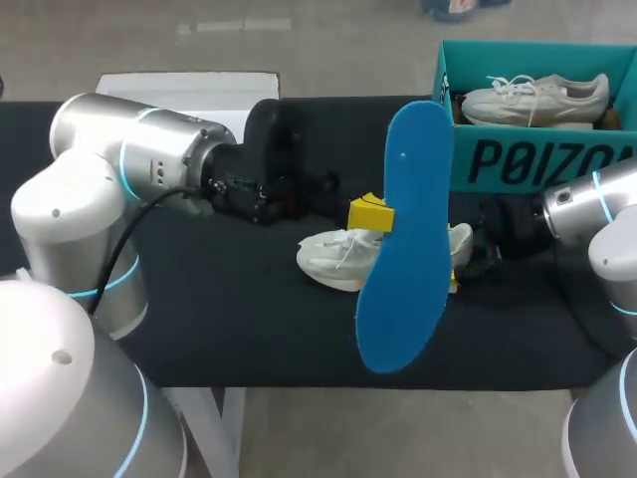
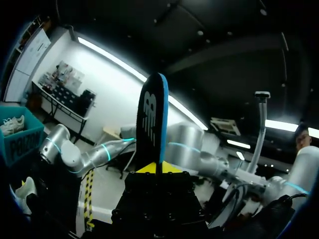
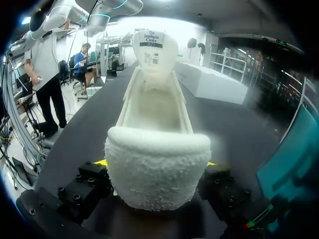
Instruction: Take the shoe out of the shoebox, open the shoe tongue, remove and reinsert the insole, then place the shoe into the shoebox
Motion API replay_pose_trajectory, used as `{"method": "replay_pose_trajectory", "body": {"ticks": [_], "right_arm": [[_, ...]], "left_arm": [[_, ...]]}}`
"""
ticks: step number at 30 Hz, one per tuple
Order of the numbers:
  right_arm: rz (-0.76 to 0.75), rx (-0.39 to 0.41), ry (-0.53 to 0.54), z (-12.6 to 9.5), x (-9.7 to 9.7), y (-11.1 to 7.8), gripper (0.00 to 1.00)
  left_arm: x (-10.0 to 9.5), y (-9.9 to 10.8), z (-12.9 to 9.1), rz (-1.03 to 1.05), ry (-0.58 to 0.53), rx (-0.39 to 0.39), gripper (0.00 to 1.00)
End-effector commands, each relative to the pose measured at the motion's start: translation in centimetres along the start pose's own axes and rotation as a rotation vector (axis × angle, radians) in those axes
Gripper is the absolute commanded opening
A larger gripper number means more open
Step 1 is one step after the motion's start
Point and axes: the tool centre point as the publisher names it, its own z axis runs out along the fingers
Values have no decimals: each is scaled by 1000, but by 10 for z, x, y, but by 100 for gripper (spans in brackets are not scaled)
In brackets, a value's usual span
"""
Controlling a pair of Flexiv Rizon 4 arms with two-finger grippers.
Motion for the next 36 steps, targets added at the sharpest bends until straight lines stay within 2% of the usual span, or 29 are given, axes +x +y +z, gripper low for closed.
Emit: {"method": "replay_pose_trajectory", "body": {"ticks": [1,6,7,8,23,27,35,36], "right_arm": [[-1,2,0,9,1,-7,0],[-1,2,0,9,1,-7,0],[-1,2,0,9,1,-7,35],[-1,2,0,9,1,-7,100],[-1,2,0,9,1,-7,100],[27,237,28,-2,2,-4,100],[46,397,36,-16,-1,0,100],[57,451,45,-19,-2,2,100]], "left_arm": [[10,2,-10,-30,0,-1,0],[10,1,-11,-15,10,16,0],[10,1,-11,-15,10,16,0],[10,1,-11,-15,10,16,0],[10,1,-11,-15,10,16,0],[10,1,-11,-15,10,16,0],[10,1,-11,-15,10,16,0],[10,1,-11,-15,10,16,0]]}}
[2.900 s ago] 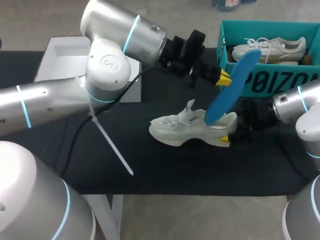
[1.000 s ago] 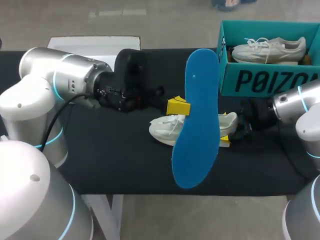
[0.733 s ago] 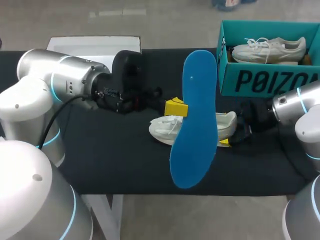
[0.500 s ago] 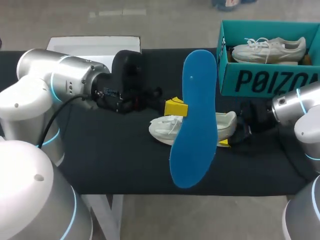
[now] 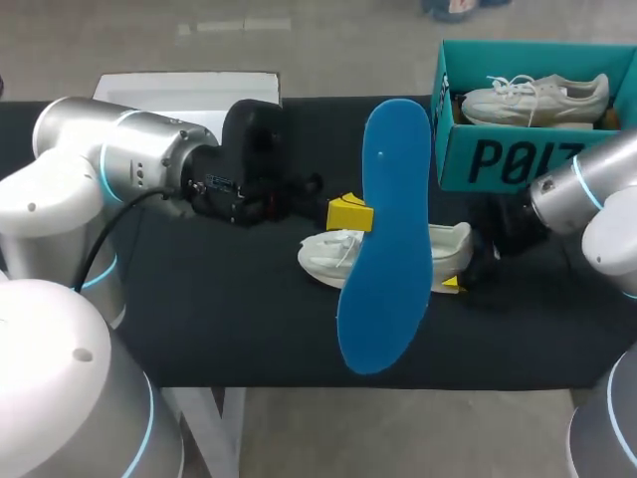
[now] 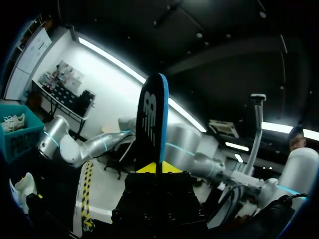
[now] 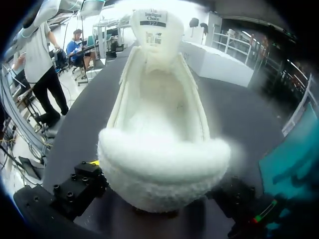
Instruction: Take the shoe out of the shoebox, open the shoe tongue, remove and reinsert the insole, then place the shoe into the shoebox
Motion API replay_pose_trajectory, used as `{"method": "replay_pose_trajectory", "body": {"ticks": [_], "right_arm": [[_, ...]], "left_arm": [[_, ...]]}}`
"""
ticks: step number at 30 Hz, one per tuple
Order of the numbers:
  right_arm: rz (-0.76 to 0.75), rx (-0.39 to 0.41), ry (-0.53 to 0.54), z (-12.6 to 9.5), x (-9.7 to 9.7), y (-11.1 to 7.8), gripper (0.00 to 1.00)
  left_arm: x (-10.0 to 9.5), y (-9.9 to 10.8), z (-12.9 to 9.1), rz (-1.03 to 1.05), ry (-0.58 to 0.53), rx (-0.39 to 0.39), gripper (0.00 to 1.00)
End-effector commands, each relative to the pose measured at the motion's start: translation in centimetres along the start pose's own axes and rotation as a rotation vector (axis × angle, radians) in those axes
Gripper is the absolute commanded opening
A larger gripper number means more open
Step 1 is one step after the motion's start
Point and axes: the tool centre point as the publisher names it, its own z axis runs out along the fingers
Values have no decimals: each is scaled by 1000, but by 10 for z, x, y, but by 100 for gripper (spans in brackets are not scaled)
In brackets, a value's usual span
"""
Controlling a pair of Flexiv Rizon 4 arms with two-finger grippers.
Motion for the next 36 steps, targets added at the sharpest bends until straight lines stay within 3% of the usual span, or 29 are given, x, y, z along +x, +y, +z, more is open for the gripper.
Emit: {"method": "replay_pose_trajectory", "body": {"ticks": [1,3,20,22,25,28,31,36], "right_arm": [[33,246,20,-16,-4,13,100],[46,300,31,-23,-5,17,100],[46,300,31,-23,-5,17,100],[55,385,50,-22,-10,30,100],[125,577,96,-20,-15,44,100],[148,687,109,-24,-13,60,100],[205,800,161,-25,-13,65,100],[211,815,164,-35,-13,68,100]], "left_arm": [[-1,1,1,0,2,1,0],[-1,1,1,0,2,1,0],[-1,1,1,0,2,1,0],[-1,1,1,0,2,1,0],[-1,1,1,0,2,1,0],[-1,1,1,0,2,1,0],[-1,1,1,0,2,1,0],[-1,1,1,0,2,1,0]]}}
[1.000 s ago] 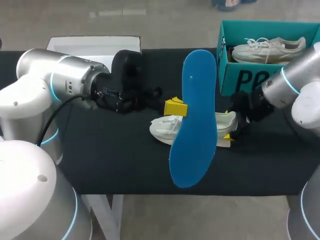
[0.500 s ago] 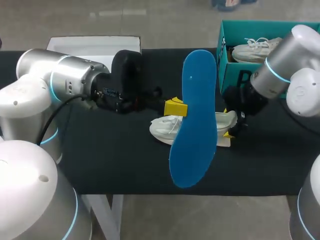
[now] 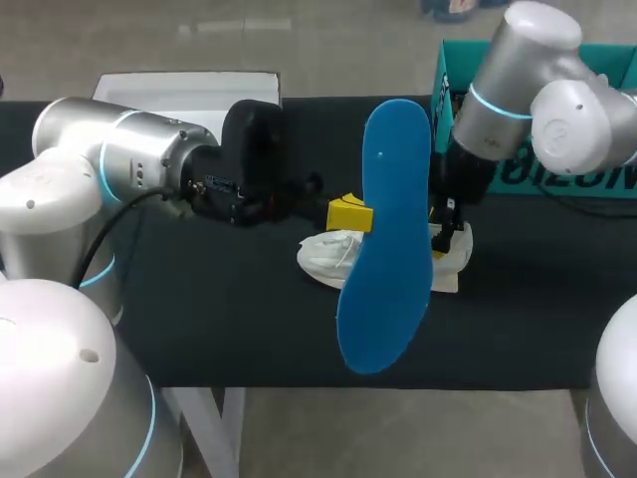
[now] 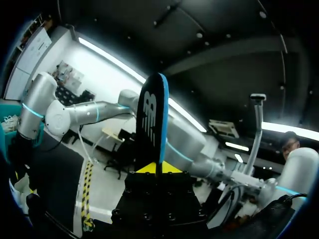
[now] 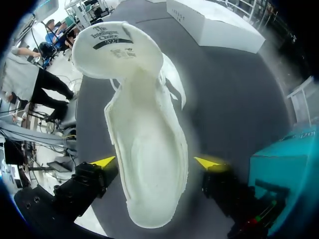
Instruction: Take the shoe out of the shoebox, open the shoe tongue, remove and reinsert the insole, then place the shoe into the shoebox
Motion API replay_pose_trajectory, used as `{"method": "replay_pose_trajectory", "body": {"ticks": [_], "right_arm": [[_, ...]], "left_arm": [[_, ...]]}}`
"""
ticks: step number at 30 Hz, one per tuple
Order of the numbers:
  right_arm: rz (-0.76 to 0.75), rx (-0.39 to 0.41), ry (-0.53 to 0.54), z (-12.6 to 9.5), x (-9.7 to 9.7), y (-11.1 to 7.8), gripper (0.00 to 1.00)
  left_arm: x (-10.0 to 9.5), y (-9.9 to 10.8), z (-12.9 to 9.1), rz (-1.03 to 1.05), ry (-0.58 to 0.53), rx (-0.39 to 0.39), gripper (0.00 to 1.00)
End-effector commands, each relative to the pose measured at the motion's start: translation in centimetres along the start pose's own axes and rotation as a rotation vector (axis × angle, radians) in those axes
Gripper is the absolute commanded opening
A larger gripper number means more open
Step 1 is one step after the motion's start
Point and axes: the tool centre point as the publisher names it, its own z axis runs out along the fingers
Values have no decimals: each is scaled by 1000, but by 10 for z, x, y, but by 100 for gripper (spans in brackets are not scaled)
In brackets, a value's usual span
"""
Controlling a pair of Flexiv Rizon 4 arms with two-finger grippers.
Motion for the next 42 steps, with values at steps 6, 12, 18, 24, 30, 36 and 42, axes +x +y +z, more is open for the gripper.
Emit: {"method": "replay_pose_trajectory", "body": {"ticks": [6,12,18,24,30,36,42], "right_arm": [[49,261,17,-26,-3,-3,100],[28,235,-34,-39,6,-9,100],[-12,229,-106,-45,17,-19,100],[-24,259,-102,-51,25,-26,100],[-38,265,-97,-56,24,-27,100],[-75,327,-77,-53,24,-26,100],[-75,327,-77,-53,24,-26,100]], "left_arm": [[-2,0,1,0,3,2,0],[-2,0,1,0,3,2,0],[-2,0,1,0,3,2,0],[-2,0,1,0,3,2,0],[-2,0,1,0,3,2,0],[-2,0,1,0,3,2,0],[-2,0,1,0,3,2,0]]}}
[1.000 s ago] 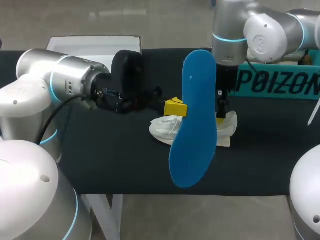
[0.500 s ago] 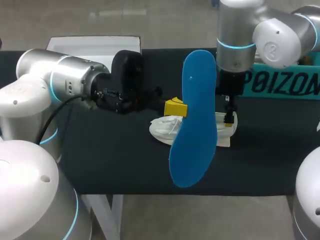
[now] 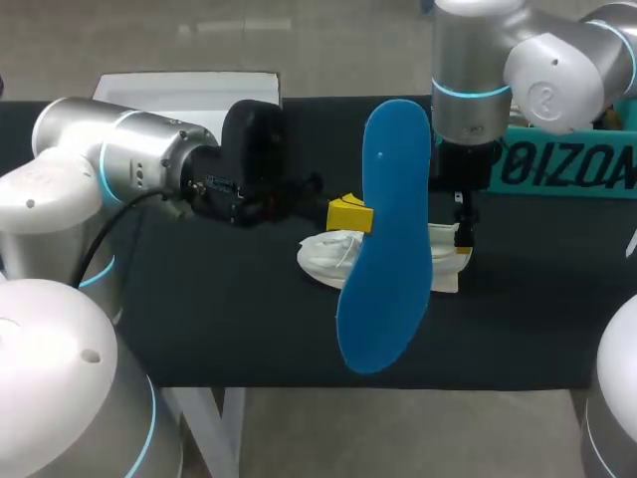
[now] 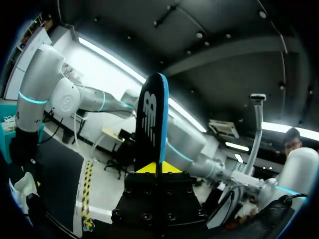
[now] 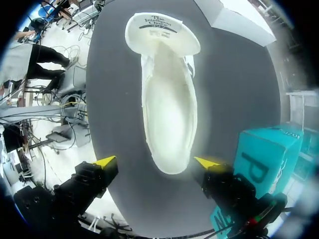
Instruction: Take the shoe out of the shoebox, open the shoe tongue, remove and reinsert the insole, then place the shoe into the shoebox
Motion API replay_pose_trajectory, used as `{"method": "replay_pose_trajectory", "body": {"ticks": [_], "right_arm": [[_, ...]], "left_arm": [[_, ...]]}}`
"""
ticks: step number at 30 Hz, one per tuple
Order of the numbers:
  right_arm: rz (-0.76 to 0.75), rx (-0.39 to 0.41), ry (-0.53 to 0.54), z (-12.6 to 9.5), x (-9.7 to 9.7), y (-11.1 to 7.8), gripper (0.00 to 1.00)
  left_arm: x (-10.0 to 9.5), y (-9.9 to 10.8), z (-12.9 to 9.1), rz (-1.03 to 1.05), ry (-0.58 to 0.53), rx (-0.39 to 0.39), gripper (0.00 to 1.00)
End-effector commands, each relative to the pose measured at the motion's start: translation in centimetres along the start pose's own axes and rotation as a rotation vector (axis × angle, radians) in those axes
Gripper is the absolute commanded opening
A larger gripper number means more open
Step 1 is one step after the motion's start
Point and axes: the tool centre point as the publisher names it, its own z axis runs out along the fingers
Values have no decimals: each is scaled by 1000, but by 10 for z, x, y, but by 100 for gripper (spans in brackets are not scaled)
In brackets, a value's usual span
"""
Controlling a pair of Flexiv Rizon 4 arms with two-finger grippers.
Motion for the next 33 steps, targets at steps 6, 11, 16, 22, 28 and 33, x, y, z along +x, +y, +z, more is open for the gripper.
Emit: {"method": "replay_pose_trajectory", "body": {"ticks": [6,11,16,22,28,33], "right_arm": [[0,12,5,0,-3,4,100],[0,12,5,0,-3,4,100],[0,12,5,0,-3,4,100],[-12,39,-15,-3,-10,11,100],[-36,64,-85,-6,-38,32,100],[-31,46,-121,0,-56,44,100]], "left_arm": [[-2,0,1,0,3,1,0],[-2,0,1,0,3,1,0],[-2,0,1,0,3,1,0],[-2,0,1,0,3,1,0],[-2,0,1,0,3,1,0],[-2,0,1,0,3,1,0]]}}
